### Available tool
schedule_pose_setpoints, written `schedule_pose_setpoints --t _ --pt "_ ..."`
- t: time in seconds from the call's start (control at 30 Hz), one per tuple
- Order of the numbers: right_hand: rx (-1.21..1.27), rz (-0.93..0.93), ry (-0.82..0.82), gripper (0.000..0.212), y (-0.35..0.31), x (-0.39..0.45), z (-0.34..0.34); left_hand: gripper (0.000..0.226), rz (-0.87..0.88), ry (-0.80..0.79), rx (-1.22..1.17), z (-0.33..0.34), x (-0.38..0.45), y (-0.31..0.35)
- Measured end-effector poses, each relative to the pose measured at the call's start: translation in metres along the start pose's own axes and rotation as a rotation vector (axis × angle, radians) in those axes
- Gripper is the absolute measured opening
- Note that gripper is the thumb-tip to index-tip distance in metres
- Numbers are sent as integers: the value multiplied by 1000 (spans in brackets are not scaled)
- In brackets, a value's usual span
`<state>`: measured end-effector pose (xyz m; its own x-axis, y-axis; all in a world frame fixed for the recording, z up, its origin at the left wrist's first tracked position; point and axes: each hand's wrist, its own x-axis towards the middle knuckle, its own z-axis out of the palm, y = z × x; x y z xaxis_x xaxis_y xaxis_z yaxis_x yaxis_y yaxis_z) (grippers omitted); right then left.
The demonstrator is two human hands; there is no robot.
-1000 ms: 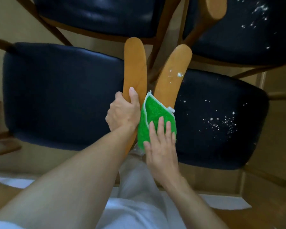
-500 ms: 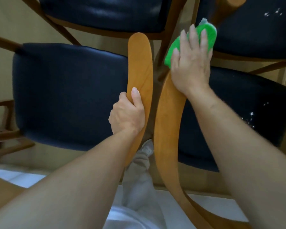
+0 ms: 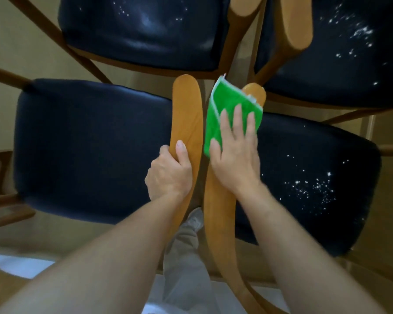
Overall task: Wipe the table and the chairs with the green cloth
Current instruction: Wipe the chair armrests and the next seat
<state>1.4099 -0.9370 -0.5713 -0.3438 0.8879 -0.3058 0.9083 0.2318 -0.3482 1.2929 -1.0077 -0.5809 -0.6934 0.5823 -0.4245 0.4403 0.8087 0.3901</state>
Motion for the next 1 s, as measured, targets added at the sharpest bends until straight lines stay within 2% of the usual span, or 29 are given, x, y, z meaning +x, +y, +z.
schedule_pose_setpoints --t 0.1,0.2,0.3,0.37,0.57,0.67,0.77,0.87,1.0 --pt "-2 93 134 55 7 76 -25 62 6 18 -5 2 0 -1" --pt "299 186 100 29 25 115 -46 70 13 28 -7 3 1 -1" --pt "646 291 144 25 32 105 -50 68 20 39 -8 3 1 -2" --pt "742 347 227 25 26 75 -35 66 15 43 -7 3 1 -1" --pt "652 363 147 35 -4 -52 15 61 9 46 2 3 -1 -1" --pt "652 376 77 41 -2 -76 21 62 12 40 -7 3 -1 0" --pt "678 341 145 32 1 -47 14 63 6 40 1 2 -1 1" --pt "758 414 216 26 8 16 -2 60 3 36 3 1 -2 2" --pt "845 479 266 30 21 81 -27 58 15 51 11 3 0 0"
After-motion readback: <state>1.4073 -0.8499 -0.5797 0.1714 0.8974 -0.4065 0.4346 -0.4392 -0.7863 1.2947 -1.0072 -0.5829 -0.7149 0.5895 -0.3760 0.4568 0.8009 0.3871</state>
